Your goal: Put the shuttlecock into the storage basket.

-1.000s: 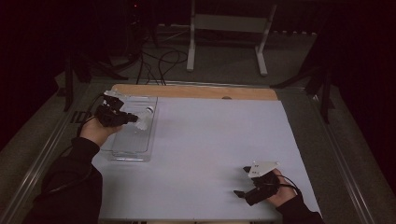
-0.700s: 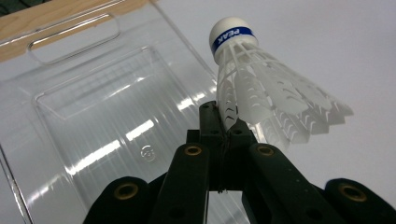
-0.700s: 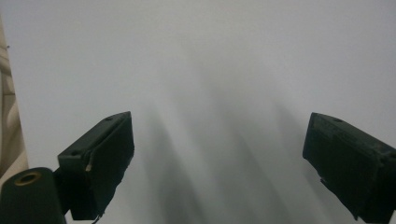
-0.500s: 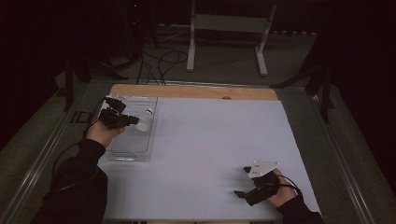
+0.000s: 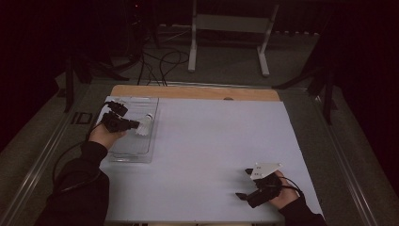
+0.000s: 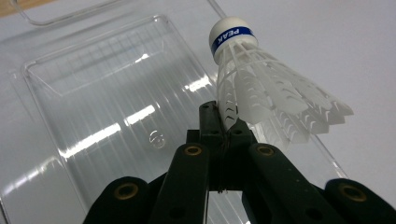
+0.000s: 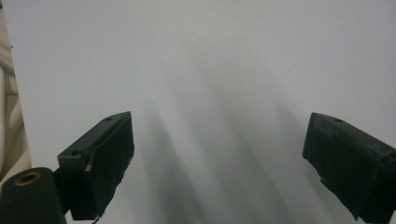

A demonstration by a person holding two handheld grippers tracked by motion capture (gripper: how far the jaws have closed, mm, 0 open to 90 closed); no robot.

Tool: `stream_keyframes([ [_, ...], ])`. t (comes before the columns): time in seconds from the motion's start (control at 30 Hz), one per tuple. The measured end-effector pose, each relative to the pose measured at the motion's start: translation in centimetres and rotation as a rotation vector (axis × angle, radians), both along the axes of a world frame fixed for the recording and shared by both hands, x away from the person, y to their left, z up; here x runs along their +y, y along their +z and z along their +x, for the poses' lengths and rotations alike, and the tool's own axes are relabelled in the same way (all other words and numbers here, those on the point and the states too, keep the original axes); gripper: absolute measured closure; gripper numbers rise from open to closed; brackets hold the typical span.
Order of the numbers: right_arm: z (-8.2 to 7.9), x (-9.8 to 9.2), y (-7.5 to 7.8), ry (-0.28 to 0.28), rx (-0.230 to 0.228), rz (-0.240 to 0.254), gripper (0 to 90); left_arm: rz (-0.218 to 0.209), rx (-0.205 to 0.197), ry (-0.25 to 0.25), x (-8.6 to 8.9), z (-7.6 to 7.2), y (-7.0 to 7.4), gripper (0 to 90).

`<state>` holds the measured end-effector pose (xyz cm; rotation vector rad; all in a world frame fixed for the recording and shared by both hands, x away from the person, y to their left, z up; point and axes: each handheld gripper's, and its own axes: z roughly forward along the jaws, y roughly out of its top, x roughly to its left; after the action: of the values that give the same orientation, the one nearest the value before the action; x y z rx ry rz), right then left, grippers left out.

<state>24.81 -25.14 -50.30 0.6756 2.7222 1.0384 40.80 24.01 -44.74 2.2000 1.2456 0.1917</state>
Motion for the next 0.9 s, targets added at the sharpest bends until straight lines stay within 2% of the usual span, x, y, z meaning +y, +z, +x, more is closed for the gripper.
stream_keyframes([
  [0.4, 0.0, 0.0, 0.0, 0.000, 0.007, -0.001, 8.8, 0.014, 0.041, -0.023, -0.4, 0.3, -1.2, 89.9],
  [0.57, 0.0, 0.0, -0.1, 0.002, 0.009, -0.003, 8.8, 0.042, 0.054, -0.035, -0.8, 0.3, -1.6, 87.0],
  [0.67, 0.0, 0.0, -0.2, 0.004, 0.016, 0.001, 8.8, 0.069, 0.070, -0.045, -1.1, 0.3, -1.8, 73.9],
  [0.73, 0.0, 0.0, -0.2, 0.005, 0.016, 0.001, 8.8, 0.101, 0.052, -0.030, -1.5, 0.1, -1.8, 65.2],
  [0.83, 0.0, 0.0, -0.2, 0.004, 0.017, 0.000, 8.8, 0.102, 0.050, -0.012, -1.7, 0.0, -1.4, 51.4],
  [0.9, 0.0, 0.0, -0.2, 0.004, 0.019, -0.003, 8.7, 0.087, 0.049, -0.011, -1.8, -0.1, -1.1, 43.3],
])
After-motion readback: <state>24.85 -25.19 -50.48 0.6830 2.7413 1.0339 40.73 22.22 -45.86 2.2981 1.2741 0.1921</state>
